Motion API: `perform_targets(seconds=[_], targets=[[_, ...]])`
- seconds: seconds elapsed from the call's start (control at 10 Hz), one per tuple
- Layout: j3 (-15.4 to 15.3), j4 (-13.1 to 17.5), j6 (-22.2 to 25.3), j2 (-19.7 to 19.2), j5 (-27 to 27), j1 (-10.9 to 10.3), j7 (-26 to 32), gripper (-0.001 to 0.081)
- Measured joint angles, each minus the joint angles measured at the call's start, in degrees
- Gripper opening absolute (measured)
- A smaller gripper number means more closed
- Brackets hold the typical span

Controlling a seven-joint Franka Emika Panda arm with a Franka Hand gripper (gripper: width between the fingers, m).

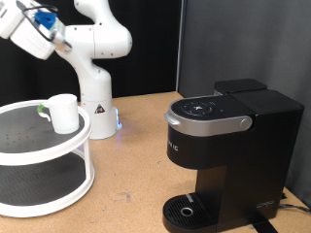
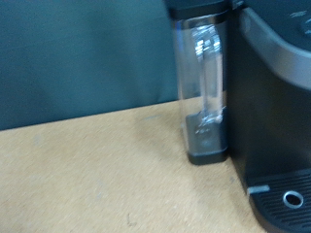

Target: Make a cup of coffee with the keurig machine

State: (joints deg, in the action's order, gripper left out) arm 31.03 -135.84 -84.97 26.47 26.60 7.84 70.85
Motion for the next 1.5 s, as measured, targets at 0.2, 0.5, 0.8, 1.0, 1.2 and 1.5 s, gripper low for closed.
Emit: perform_targets(seconds=[0.2, 0.5, 0.8, 1.0, 1.2, 1.5], targets=[[2.39, 1.22, 1.36, 0.06, -1.29, 0.70, 1.96, 0.0000], [3.01, 1.08, 2.49, -0.35, -1.99, 0.69, 3.06, 0.0000], [6.59, 1.33, 2.62, -0.39, -4.48, 1.14, 8.79, 0.0000], [9.25, 1.77, 3.66, -0.43, -6.22, 1.54, 11.35, 0.0000], [11.01, 1.96, 4.02, -0.44, -6.73, 1.71, 11.63, 0.0000], [11.98, 1.29, 3.27, -1.06, -7.99, 1.78, 11.49, 0.0000]])
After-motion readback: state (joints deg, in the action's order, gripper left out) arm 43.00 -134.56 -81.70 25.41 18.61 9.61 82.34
